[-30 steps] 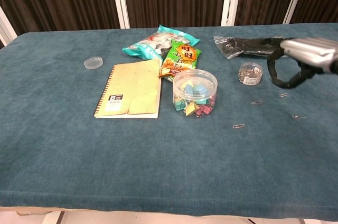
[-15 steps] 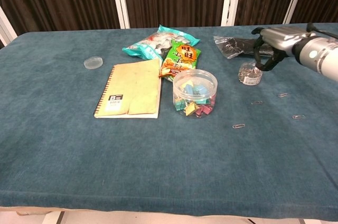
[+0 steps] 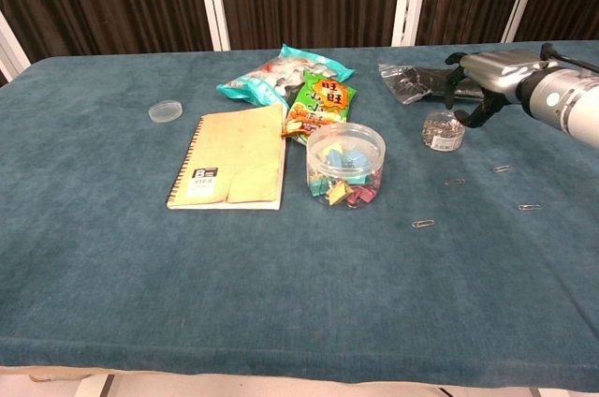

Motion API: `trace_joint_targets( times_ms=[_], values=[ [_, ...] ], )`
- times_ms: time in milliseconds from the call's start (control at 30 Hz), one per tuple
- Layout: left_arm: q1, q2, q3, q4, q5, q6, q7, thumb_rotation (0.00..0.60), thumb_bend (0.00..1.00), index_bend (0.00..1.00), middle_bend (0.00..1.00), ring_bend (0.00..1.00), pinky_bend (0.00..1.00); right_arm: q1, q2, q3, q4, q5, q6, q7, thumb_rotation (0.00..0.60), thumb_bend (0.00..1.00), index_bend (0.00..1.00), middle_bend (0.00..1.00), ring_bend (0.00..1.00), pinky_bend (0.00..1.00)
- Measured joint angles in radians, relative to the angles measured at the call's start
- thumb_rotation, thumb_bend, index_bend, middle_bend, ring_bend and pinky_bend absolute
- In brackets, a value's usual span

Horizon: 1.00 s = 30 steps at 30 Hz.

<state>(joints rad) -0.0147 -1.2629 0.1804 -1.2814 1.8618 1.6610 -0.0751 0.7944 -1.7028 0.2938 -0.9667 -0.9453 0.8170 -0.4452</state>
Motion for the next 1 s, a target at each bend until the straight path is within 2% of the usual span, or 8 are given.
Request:
trace_joint_targets(
  times_ms=[167, 267, 433, 500, 600, 667, 1000],
  values=[
    [0.003, -0.001, 0.002, -0.005, 0.006, 0.007, 0.008, 0.6, 0.39, 0.0, 0.0, 0.0, 0.0, -0.027, 0.043, -0.023, -0.075, -0.032, 0.028, 0.019, 0.6, 0.42, 0.44, 0.0, 0.0, 0.0],
    [0.008, 0.001, 0.003, -0.007, 0.009, 0.016, 0.015, 0.6, 0.39, 0.0, 0.0, 0.0, 0.0, -0.067, 0.093, -0.062, -0.157, -0.093, 0.066, 0.045, 0.6, 0.38, 0.45, 0.0, 0.0, 0.0],
    [0.007, 0.001, 0.003, -0.012, 0.01, 0.012, 0.021, 0.6, 0.39, 0.0, 0.0, 0.0, 0.0, -0.168, 0.21, -0.18, -0.294, -0.244, 0.147, 0.111, 0.6, 0.36, 0.47, 0.0, 0.0, 0.0],
    [0.006, -0.001, 0.004, -0.014, 0.011, 0.007, 0.028, 0.6, 0.39, 0.0, 0.0, 0.0, 0.0, -0.201, 0.243, -0.225, -0.317, -0.293, 0.169, 0.135, 0.6, 0.36, 0.48, 0.0, 0.0, 0.0],
    [0.007, -0.004, 0.005, -0.019, 0.012, 0.005, 0.036, 0.6, 0.39, 0.0, 0.0, 0.0, 0.0, -0.249, 0.263, -0.285, -0.319, -0.36, 0.199, 0.182, 0.6, 0.36, 0.48, 0.0, 0.0, 0.0],
    [0.009, -0.005, 0.006, -0.021, 0.013, 0.006, 0.041, 0.6, 0.39, 0.0, 0.0, 0.0, 0.0, -0.26, 0.263, -0.3, -0.305, -0.378, 0.202, 0.202, 0.6, 0.35, 0.48, 0.0, 0.0, 0.0],
    [0.018, -0.001, 0.01, -0.024, 0.019, 0.018, 0.046, 0.6, 0.38, 0.0, 0.0, 0.0, 0.0, -0.269, 0.207, -0.308, -0.21, -0.414, 0.178, 0.248, 0.6, 0.31, 0.51, 0.0, 0.0, 0.0]
  ],
)
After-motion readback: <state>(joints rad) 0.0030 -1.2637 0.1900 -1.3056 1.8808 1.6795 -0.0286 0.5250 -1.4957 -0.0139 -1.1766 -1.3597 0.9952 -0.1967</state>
